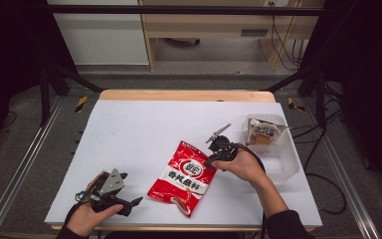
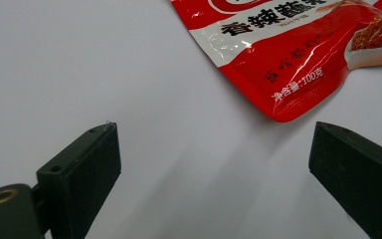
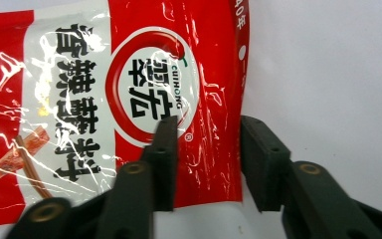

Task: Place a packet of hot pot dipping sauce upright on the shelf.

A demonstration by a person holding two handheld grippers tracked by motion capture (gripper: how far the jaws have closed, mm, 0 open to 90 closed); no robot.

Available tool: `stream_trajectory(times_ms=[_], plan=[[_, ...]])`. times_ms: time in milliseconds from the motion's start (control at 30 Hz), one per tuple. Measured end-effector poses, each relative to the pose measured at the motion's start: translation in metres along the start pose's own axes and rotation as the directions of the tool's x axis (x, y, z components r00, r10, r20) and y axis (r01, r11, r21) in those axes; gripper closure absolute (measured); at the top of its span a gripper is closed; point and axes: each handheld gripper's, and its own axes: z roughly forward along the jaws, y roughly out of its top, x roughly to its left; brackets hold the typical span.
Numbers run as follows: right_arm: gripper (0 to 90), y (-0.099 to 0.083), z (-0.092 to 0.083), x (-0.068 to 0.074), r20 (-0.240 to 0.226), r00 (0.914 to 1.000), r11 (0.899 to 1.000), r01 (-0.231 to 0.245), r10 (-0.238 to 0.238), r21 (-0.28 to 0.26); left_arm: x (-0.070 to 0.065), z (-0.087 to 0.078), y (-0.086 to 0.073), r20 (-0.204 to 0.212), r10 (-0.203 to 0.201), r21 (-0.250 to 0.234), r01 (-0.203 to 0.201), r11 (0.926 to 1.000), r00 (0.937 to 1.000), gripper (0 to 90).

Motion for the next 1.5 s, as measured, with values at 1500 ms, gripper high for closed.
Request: stream_trajectory(times_ms=[1500], plan=[[90.0,0.013,-0.039,0.033,0.065,0.993,0.983,0.107,-0.098,-0.147,0.006,-0.007,0.005,-0.027,0.007,-0.013,-0.008,0.9999,0.9996,6.5]])
